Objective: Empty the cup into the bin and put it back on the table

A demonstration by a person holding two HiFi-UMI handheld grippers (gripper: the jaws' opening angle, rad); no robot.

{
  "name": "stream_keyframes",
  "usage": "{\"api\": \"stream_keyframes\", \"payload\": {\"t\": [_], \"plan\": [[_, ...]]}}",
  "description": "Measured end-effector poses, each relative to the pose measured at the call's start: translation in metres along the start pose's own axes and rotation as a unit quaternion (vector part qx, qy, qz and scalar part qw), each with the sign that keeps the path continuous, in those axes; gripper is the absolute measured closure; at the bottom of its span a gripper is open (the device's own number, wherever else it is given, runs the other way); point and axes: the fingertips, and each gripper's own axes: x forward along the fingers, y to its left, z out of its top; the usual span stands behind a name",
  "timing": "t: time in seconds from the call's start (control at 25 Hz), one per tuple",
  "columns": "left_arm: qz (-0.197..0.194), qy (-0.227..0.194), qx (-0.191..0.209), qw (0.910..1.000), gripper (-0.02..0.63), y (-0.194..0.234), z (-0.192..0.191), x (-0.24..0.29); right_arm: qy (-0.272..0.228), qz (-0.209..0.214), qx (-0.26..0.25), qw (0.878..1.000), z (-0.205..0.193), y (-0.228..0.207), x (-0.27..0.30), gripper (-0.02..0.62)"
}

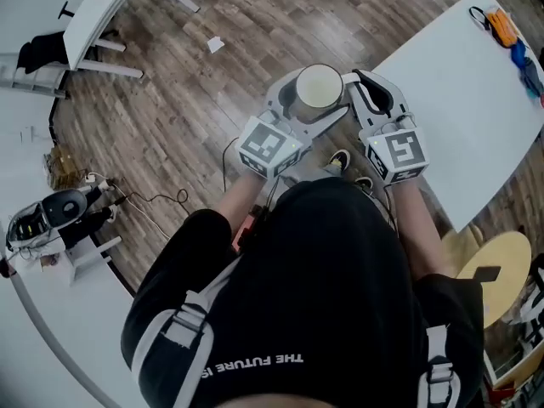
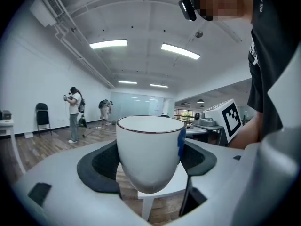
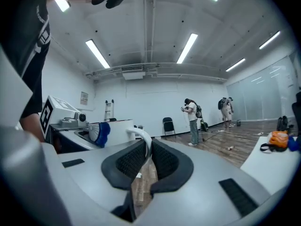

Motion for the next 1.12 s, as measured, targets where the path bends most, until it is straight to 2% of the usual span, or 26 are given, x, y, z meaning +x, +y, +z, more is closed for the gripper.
{"api": "stream_keyframes", "payload": {"t": [0.12,0.2,0.36,0.48,0.56,0.72,0.92,1.12], "plan": [[-0.076,0.003,0.018,0.997,0.23,-0.038,0.011,0.037,-0.004,-0.072,0.003,0.997,0.005,-0.036,-0.045,0.547],[-0.14,0.004,0.033,0.9896,0.23,-0.077,0.015,0.069,-0.004,-0.136,0.005,0.991,0.004,-0.065,-0.09,0.546],[-0.276,0.006,0.067,0.9589,0.23,-0.175,0.013,0.143,-0.004,-0.271,0.007,0.963,-0.008,-0.13,-0.2,0.548],[-0.337,0.008,0.085,0.9378,0.23,-0.236,0.011,0.17,-0.003,-0.333,0.01,0.943,-0.014,-0.15,-0.266,0.548],[-0.361,0.011,0.085,0.9286,0.23,-0.269,0.009,0.18,-0.003,-0.363,0.012,0.932,-0.017,-0.157,-0.301,0.548],[-0.387,0.012,0.095,0.9172,0.23,-0.309,0.012,0.194,-0.003,-0.402,0.013,0.916,-0.017,-0.168,-0.343,0.548],[-0.401,0.012,0.121,0.9081,0.23,-0.323,0.003,0.206,0.003,-0.419,0.02,0.908,-0.028,-0.178,-0.358,0.548],[-0.4,0.037,0.13,0.9065,0.23,-0.317,-0.03,0.237,0.034,-0.418,0.043,0.907,-0.064,-0.206,-0.353,0.548]]}}
